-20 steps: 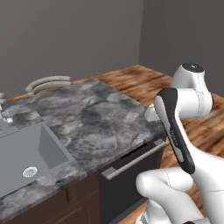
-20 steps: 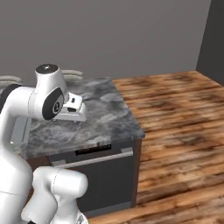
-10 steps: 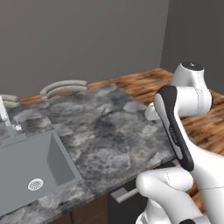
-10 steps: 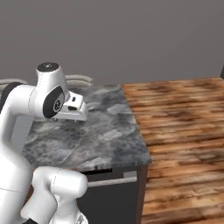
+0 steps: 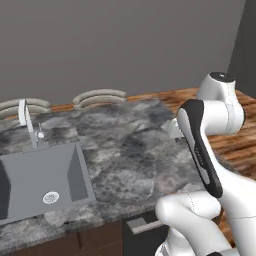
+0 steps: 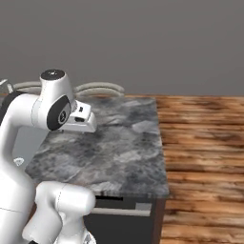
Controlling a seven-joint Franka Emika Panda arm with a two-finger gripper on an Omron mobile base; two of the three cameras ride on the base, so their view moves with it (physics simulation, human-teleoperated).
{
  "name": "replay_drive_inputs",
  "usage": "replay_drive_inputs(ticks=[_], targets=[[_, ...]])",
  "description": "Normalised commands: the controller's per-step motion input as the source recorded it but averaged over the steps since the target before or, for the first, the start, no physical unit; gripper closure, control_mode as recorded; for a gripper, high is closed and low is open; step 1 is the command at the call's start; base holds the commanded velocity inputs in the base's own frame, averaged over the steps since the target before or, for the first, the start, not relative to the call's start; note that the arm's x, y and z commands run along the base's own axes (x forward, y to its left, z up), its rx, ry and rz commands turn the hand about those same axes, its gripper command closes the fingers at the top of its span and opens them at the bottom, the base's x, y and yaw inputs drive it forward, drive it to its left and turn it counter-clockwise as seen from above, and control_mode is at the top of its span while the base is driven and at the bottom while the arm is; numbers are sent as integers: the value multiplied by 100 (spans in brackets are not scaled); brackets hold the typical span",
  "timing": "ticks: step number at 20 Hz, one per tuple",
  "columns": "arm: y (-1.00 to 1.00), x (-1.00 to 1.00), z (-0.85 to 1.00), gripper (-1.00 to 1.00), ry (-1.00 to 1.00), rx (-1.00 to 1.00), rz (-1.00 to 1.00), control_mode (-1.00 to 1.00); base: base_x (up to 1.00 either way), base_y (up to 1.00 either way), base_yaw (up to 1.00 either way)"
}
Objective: Navigate to the dishwasher.
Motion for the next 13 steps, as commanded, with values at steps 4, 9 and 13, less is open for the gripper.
replay_drive_inputs(ticks=[4,9,13], targets=[[0,0,0,-100,0,0,0,100,69,-18,37],[0,0,0,-100,0,0,0,100,51,-3,25],[0,0,0,-100,0,0,0,100,23,0,9]])
